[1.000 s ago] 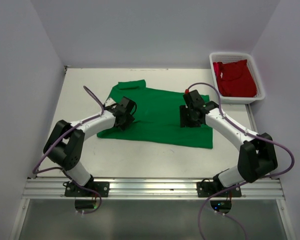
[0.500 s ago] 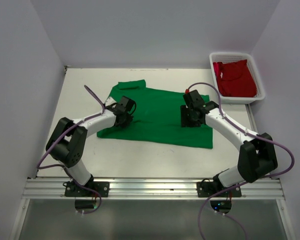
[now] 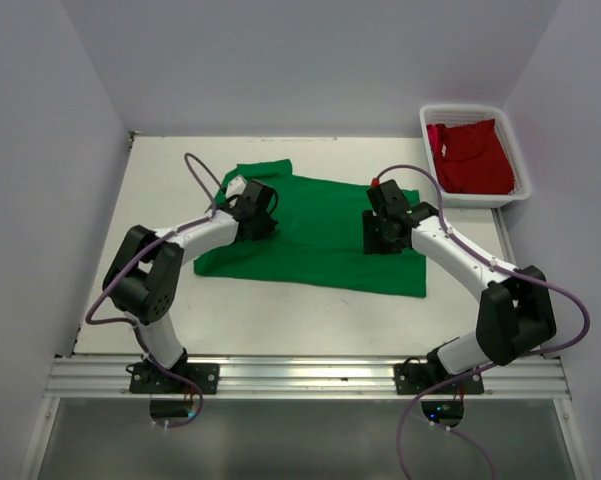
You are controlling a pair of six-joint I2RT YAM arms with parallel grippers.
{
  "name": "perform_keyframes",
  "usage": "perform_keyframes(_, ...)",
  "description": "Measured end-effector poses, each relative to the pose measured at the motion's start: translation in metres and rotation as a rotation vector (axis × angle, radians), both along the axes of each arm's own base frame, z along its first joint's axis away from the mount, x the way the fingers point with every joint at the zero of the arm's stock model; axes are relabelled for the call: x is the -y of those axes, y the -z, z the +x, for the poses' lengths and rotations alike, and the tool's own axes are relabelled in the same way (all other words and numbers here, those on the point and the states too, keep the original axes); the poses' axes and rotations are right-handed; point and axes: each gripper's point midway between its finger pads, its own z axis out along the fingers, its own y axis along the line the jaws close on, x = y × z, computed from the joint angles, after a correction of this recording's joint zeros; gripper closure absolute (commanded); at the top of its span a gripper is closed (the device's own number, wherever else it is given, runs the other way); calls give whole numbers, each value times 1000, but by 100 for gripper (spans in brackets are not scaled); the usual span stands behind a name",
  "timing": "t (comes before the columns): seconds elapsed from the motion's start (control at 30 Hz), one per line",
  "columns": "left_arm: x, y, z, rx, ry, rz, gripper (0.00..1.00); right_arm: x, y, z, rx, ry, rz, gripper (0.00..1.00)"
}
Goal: Fold and stack the t-shirts
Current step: Fold the flattened tshirt in 1/3 of the way
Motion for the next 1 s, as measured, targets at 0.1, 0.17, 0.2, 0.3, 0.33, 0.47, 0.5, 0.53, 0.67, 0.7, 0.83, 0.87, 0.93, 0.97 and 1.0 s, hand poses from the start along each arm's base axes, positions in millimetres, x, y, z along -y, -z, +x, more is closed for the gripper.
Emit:
perform_keyframes(0.1, 14, -4, 18, 24, 72, 7, 100, 0, 0, 0, 0, 0, 0, 56)
perform_keyframes(0.17, 20, -4, 27, 35, 115, 22, 100, 0, 0, 0, 0, 0, 0, 56)
perform_keyframes(0.2, 22, -4, 30, 38, 128, 27, 100, 0, 0, 0, 0, 0, 0, 56)
perform_keyframes(0.3, 27, -2, 41, 46, 175, 59, 100, 0, 0, 0, 0, 0, 0, 56)
perform_keyframes(0.33, 28, -1, 43, 48, 189, 70, 100, 0, 1, 0, -1, 0, -1, 56)
perform_keyframes(0.47, 31, 2, 54, 57, 242, 114, 100, 2, 4, -3, -11, 0, -6, 56)
perform_keyframes(0.5, 32, 2, 57, 61, 256, 123, 100, 2, 5, -3, -12, 0, -7, 56)
perform_keyframes(0.53, 33, 1, 60, 67, 271, 135, 100, 2, 5, -4, -13, 0, -7, 56)
perform_keyframes(0.67, 36, -4, 70, 92, 324, 171, 100, 2, 6, -4, -15, 0, -8, 56)
perform_keyframes(0.7, 37, -5, 73, 99, 338, 182, 100, 2, 6, -4, -17, 0, -9, 56)
perform_keyframes(0.83, 40, -9, 83, 123, 383, 215, 100, 2, 8, -4, -20, -1, -11, 56)
perform_keyframes(0.87, 41, -9, 85, 127, 393, 223, 100, 2, 8, -4, -20, 0, -11, 56)
perform_keyframes(0.93, 42, -9, 87, 135, 417, 236, 100, 2, 8, -4, -22, 0, -12, 56)
perform_keyframes(0.97, 42, -9, 88, 138, 428, 243, 100, 2, 9, -4, -24, -1, -13, 56)
perform_keyframes(1.0, 42, -10, 88, 142, 443, 248, 100, 2, 10, -4, -28, 0, -15, 56)
